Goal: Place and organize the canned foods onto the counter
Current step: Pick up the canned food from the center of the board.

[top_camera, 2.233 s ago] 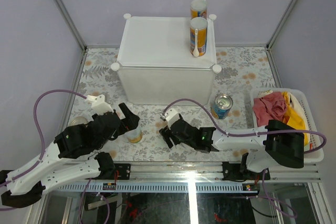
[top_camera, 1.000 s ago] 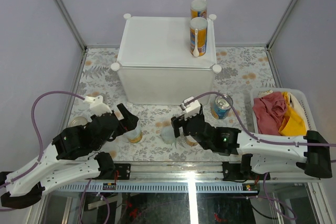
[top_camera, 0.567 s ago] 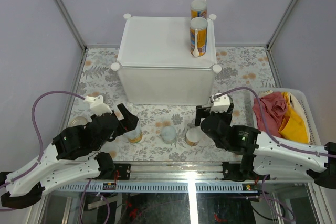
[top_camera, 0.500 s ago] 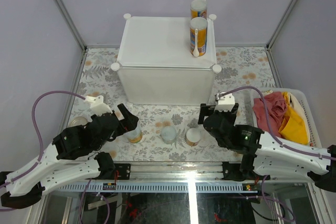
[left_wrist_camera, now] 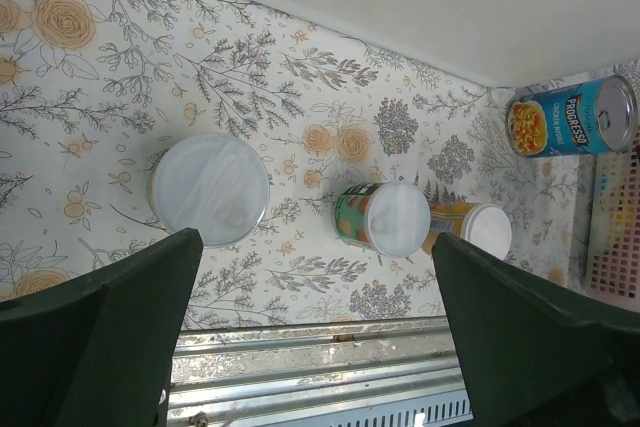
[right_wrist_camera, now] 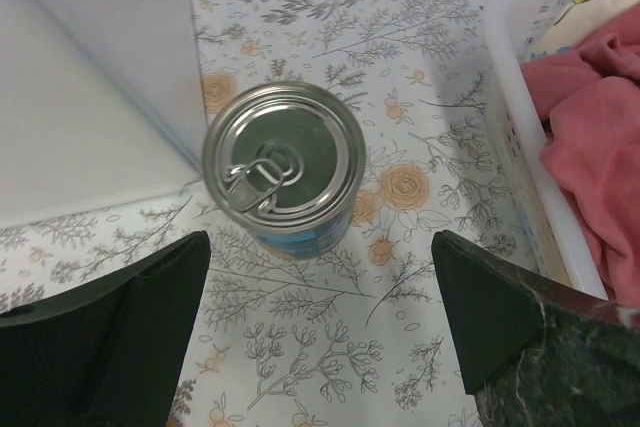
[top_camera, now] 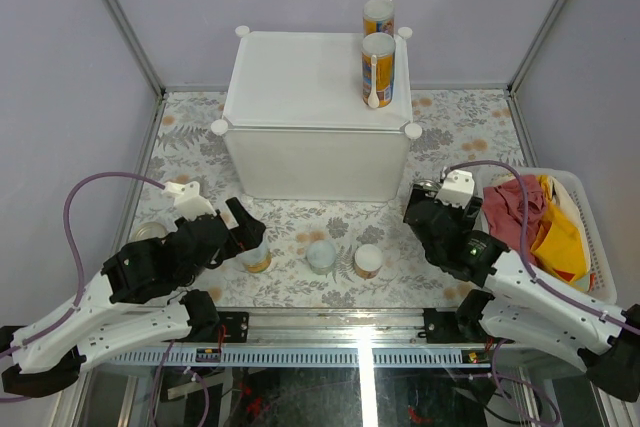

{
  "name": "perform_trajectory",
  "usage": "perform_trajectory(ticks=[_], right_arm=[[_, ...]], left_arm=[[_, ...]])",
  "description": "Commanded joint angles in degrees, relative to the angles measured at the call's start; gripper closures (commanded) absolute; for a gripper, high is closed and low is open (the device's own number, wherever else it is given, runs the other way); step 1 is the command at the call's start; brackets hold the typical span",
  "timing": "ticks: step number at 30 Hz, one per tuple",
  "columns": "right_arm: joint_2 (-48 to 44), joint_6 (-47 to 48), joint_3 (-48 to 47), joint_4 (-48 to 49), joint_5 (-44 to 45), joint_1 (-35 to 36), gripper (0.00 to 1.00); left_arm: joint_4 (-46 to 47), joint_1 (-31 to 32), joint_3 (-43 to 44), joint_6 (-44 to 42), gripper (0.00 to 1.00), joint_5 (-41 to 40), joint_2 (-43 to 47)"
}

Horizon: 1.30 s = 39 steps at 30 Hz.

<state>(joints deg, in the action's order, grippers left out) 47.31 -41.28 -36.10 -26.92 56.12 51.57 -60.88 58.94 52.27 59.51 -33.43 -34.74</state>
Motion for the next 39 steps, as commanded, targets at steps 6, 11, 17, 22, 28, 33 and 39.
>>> perform_trajectory(ticks=[6,11,17,22,28,33,39], right_arm=[[2.24,7.68,2.36,14.03,-9.48,-8.39,0.01],[3.57,9.41,2.62,17.05,-12.00,-9.71,0.01],[5.68,10.16,2.30,18.15,-14.05,-11.58,0.01],[7.10,10.52,2.42,18.79,-14.60,-12.79,0.01],[8.63,11.49,3.24,21.30,-15.70,-14.22,0.01],[10.57,12.32,3.49,23.30,-16.30,-15.36,0.01],[12.49,13.26,3.74,25.60,-17.70,-16.94,0.01]], left_arm=[[1.96,0.23,0.75,0.02,0.00,-0.57,0.70],[1.30,0.22,0.56,0.43,0.00,-1.02,1.29],[1.38,0.25,0.14,0.46,0.00,-1.18,1.51],[1.38,0.24,0.11,0.10,0.00,-1.54,1.61],[1.45,0.25,-0.15,-0.18,0.00,-1.74,1.96],[1.47,0.24,-0.07,-0.72,0.00,-1.98,1.87],[1.64,0.24,0.00,-1.05,0.00,-2.34,1.54]])
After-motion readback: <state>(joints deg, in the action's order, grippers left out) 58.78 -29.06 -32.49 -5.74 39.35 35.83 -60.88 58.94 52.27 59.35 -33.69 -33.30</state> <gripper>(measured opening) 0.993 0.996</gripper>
